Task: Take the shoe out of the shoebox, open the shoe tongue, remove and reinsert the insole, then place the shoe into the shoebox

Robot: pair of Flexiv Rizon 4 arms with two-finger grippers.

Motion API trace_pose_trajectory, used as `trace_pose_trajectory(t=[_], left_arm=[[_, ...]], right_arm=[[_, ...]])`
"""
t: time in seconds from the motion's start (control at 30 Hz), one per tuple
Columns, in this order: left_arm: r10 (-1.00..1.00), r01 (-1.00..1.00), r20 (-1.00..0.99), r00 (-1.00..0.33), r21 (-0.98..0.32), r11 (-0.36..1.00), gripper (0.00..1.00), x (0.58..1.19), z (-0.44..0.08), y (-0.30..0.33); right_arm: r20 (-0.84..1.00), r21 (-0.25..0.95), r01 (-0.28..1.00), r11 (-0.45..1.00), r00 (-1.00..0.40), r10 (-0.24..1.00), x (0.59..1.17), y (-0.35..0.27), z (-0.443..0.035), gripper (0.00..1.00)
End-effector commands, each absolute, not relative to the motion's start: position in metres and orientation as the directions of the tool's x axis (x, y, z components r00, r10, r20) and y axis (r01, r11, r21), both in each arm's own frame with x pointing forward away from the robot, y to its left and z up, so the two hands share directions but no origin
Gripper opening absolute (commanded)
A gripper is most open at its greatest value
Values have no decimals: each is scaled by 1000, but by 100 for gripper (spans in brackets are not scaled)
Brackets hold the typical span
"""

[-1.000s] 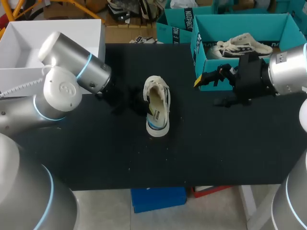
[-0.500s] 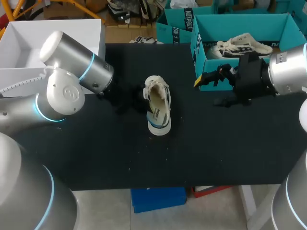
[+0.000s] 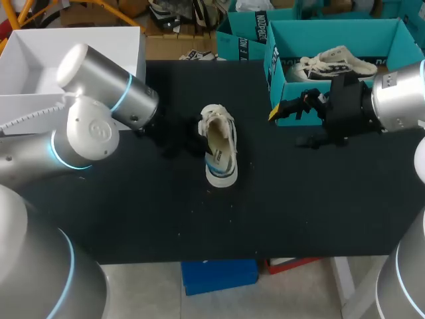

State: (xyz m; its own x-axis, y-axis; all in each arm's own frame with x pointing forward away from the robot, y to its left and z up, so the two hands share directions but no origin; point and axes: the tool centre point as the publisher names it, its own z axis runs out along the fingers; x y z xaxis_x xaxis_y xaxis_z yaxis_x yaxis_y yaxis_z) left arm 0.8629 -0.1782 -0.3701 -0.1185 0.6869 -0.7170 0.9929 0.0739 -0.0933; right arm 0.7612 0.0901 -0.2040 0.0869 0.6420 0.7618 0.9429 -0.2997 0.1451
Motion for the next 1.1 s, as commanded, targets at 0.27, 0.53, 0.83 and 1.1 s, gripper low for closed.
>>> trace_pose_trajectory(t=[0.27,0.53,0.83,1.1], left_arm=[[665,994,-739,-105,-80,69,93,866,-366,-175],[662,995,-743,-94,-65,69,31,867,-366,-182],[691,995,-716,-96,-65,71,0,864,-371,-182],[741,992,-665,-94,-3,124,0,874,-373,-177]], right_arm=[[762,146,943,-300,87,642,762,91,-205,100],[762,146,943,-300,87,642,762,91,-205,100],[762,146,943,-300,87,642,762,91,-205,100],[762,146,943,-300,87,642,762,91,-205,100]])
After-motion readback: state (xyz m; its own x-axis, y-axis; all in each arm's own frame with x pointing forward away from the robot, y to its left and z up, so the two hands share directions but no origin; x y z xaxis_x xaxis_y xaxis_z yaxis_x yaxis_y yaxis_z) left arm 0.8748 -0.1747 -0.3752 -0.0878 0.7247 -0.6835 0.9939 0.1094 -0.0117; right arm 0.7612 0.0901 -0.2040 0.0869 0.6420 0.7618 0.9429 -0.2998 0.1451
